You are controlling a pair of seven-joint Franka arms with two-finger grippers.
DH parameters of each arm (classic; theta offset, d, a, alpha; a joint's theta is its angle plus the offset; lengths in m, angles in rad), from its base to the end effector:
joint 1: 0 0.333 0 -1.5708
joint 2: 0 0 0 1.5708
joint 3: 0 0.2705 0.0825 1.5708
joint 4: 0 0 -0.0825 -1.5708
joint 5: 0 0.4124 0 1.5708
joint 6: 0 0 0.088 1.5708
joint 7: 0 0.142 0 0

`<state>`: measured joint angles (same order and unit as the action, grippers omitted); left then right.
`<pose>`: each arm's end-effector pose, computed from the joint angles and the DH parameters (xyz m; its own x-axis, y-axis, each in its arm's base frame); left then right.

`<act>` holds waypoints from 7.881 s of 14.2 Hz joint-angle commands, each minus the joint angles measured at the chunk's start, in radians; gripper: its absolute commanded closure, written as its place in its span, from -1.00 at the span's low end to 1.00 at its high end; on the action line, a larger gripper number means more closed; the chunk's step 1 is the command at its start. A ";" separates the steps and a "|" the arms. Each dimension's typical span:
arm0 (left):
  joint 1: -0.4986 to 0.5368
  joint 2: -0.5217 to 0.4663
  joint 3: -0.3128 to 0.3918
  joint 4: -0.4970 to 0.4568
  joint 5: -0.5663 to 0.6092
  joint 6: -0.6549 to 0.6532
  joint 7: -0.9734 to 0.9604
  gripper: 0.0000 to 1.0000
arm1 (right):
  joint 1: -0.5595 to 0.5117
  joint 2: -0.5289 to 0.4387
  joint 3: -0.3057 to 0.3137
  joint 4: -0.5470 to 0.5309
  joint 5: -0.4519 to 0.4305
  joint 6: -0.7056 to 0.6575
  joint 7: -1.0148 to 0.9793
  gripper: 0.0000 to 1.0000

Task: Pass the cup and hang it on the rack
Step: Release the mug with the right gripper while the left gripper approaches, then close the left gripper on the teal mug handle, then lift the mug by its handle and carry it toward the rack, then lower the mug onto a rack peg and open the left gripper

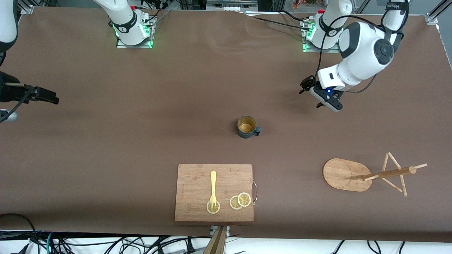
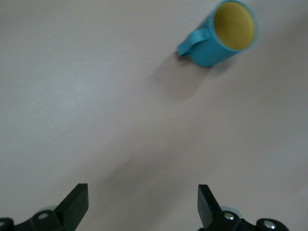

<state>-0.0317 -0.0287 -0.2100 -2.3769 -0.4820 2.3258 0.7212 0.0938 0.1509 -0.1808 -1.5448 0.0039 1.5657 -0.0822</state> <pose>0.4951 -0.1420 0.2344 0.8145 -0.5585 0.1569 -0.5784 -0.7607 0.2947 0.6084 -0.0476 0.4677 0.9917 -0.0055 -0.1287 -0.0039 -0.9999 0.0126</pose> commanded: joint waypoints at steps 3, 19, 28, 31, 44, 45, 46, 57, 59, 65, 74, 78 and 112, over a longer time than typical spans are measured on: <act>0.058 0.119 -0.005 0.013 -0.252 0.030 0.534 -1.00 | -0.109 -0.160 0.098 -0.199 -0.012 0.134 -0.041 -1.00; 0.138 0.611 -0.065 0.269 -1.009 -0.164 1.831 -1.00 | -0.125 -0.165 0.173 -0.164 -0.064 0.024 -0.037 -1.00; 0.111 0.799 -0.108 0.482 -1.167 -0.187 1.854 -1.00 | -0.121 -0.163 0.179 -0.163 -0.064 0.010 -0.036 -1.00; 0.108 0.820 -0.108 0.484 -1.169 -0.186 1.914 -1.00 | -0.121 -0.163 0.179 -0.164 -0.058 0.008 -0.036 -1.00; 0.038 0.883 -0.109 0.512 -1.218 -0.184 2.008 -0.74 | -0.121 -0.163 0.179 -0.164 -0.045 0.001 -0.036 -1.00; 0.038 0.883 -0.109 0.512 -1.218 -0.184 2.008 -0.56 | -0.121 -0.163 0.179 -0.164 -0.044 0.001 -0.036 -1.00; 0.038 0.882 -0.109 0.512 -1.218 -0.184 2.008 -0.33 | -0.121 -0.163 0.179 -0.164 -0.044 0.001 -0.036 -1.00; 0.050 0.862 -0.109 0.484 -1.205 -0.190 2.006 1.00 | -0.120 -0.163 0.181 -0.164 -0.044 0.001 -0.036 -1.00; 0.068 0.811 -0.108 0.437 -1.207 -0.192 1.993 1.00 | -0.120 -0.163 0.181 -0.163 -0.044 0.001 -0.036 -1.00; 0.194 0.436 -0.115 0.155 -1.204 -0.218 1.622 1.00 | -0.120 -0.163 0.181 -0.164 -0.044 0.001 -0.036 -1.00; 0.540 0.205 -0.094 0.010 -1.049 -0.557 1.099 1.00 | -0.120 -0.163 0.181 -0.164 -0.044 0.001 -0.036 -1.00; 0.627 0.214 0.071 0.018 -0.842 -0.776 0.789 1.00 | -0.120 -0.163 0.179 -0.164 -0.042 0.001 -0.036 -1.00; 0.667 0.731 0.156 0.573 -1.081 -0.934 -0.169 1.00 | -0.120 -0.163 0.179 -0.164 -0.024 -0.007 -0.037 -1.00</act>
<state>0.6405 0.6840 -0.0526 -1.8441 -1.5307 1.4022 0.5891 -0.0198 -0.0044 -0.0051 -1.7086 -0.0362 1.5677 -0.1063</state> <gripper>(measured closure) 0.806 0.000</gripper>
